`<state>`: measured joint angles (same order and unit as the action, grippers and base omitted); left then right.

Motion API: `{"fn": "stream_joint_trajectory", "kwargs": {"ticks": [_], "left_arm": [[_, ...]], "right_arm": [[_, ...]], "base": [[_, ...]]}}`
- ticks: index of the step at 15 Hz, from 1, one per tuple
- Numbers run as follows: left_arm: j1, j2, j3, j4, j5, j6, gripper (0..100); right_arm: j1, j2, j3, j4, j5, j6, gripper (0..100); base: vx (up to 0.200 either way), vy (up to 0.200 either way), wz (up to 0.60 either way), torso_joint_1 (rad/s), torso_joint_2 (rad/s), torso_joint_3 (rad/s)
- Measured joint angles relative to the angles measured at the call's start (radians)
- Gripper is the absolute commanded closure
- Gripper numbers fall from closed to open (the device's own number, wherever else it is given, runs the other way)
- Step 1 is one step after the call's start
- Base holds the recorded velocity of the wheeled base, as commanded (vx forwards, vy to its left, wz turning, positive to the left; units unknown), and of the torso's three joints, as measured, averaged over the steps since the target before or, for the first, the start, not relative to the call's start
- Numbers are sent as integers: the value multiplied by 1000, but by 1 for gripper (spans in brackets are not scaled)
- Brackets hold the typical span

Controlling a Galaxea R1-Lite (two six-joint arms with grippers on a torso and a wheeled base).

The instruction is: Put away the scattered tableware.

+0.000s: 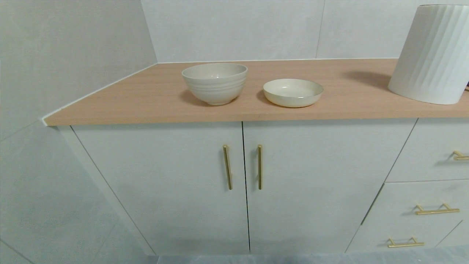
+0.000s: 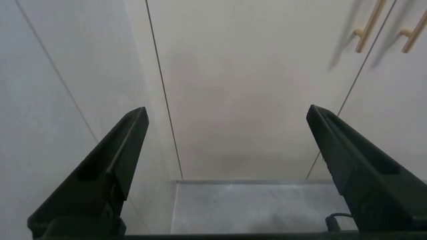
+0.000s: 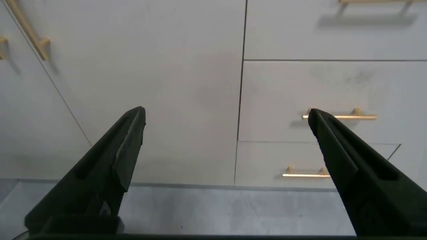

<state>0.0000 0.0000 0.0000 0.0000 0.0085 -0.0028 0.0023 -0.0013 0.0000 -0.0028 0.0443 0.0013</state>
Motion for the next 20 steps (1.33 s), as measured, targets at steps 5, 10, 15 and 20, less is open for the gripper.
{"fn": "stream_joint_trajectory", "kwargs": {"ticks": [5,10,15,20], "left_arm": [[0,0,0,0,0,0,0],[-1,0,0,0,1,0,0],[0,0,0,0,0,0,0],[0,0,0,0,0,0,0]], "right_arm": [[0,0,0,0,0,0,0],[-2,0,0,0,0,0,0],[0,0,0,0,1,0,0],[0,0,0,0,3,-4,0]], "base": [[0,80,0,2,3,0],[0,40,0,-1,0,3],[0,0,0,0,0,0],[0,0,0,0,0,0]]}}
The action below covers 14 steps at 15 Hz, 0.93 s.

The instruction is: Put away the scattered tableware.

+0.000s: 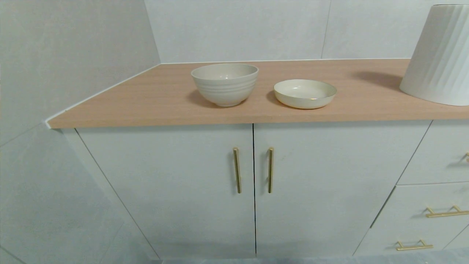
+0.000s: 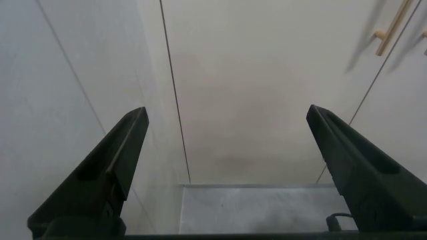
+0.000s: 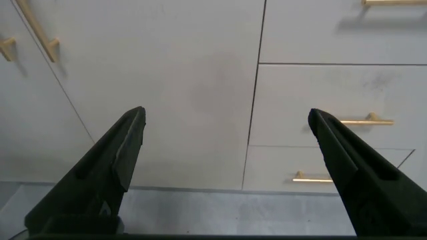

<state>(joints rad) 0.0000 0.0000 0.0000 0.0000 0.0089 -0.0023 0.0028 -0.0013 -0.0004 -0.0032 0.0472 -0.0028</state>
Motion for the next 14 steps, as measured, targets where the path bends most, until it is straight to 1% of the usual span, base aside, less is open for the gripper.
{"fn": "stream_joint_trajectory", "kwargs": {"ticks": [2,4,6,10,12,14], "left_arm": [[0,0,0,0,0,0,0],[0,0,0,0,0,0,0],[0,0,0,0,0,0,0],[0,0,0,0,0,0,0],[0,0,0,0,0,1,0],[0,0,0,0,0,1,0]], "right_arm": [[1,3,-15,4,15,12,0],[11,31,-101,-3,56,58,0],[36,114,-164,-3,125,84,0],[80,310,-246,-9,296,94,0],[96,423,-287,-11,341,86,0],[137,539,-335,-13,354,80,0]], "base": [[0,0,0,0,0,0],[0,0,0,0,0,0],[0,0,0,0,0,0],[0,0,0,0,0,0],[0,0,0,0,0,0],[0,0,0,0,0,0]]}}
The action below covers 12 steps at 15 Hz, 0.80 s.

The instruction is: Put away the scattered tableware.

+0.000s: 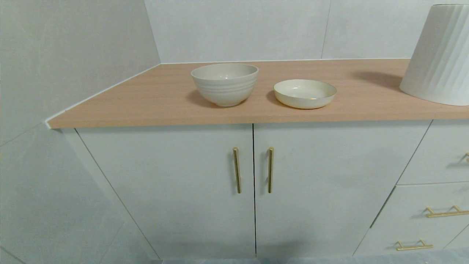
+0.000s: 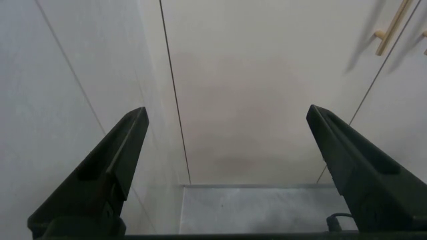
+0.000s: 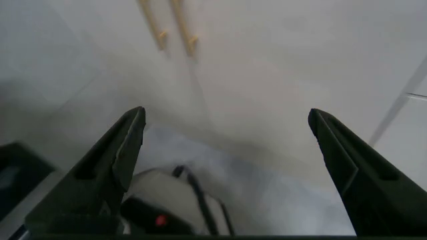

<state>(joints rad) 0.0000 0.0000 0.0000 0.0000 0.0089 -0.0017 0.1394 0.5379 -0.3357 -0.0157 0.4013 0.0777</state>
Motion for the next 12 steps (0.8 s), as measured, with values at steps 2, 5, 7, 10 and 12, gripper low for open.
{"fn": "stream_joint_trajectory", "kwargs": {"ticks": [2,5,7,10,12], "left_arm": [[0,0,0,0,0,0,0],[0,0,0,0,0,0,0],[0,0,0,0,0,0,0],[0,0,0,0,0,0,0],[0,0,0,0,0,0,0]], "right_arm": [[61,105,-42,-18,3,-1,0],[143,293,-77,-114,4,1,0],[193,434,-87,-235,3,3,0],[253,635,-98,-407,2,5,0],[280,752,-108,-508,1,5,0]], "base": [[0,0,0,0,0,0],[0,0,0,0,0,0],[0,0,0,0,0,0],[0,0,0,0,0,0],[0,0,0,0,0,0]]}}
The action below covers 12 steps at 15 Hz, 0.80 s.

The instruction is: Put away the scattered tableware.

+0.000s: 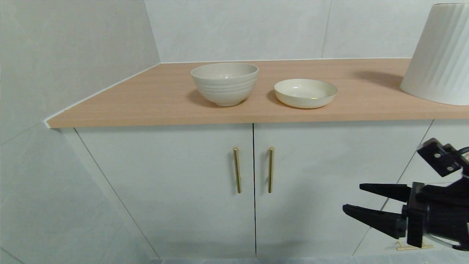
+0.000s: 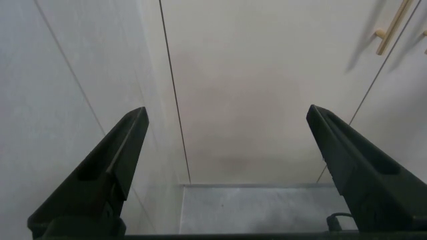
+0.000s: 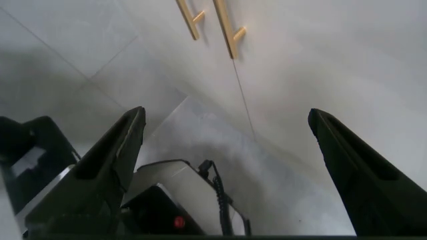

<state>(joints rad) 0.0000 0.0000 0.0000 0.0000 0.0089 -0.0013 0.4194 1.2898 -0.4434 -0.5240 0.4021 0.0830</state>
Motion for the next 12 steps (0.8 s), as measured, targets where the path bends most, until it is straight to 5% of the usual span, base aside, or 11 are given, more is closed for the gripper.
{"fn": "stream_joint_trajectory", "kwargs": {"ticks": [12], "left_arm": [[0,0,0,0,0,0,0]], "right_arm": [[111,394,-264,-71,-1,31,0]], "base": [[0,0,0,0,0,0]]}}
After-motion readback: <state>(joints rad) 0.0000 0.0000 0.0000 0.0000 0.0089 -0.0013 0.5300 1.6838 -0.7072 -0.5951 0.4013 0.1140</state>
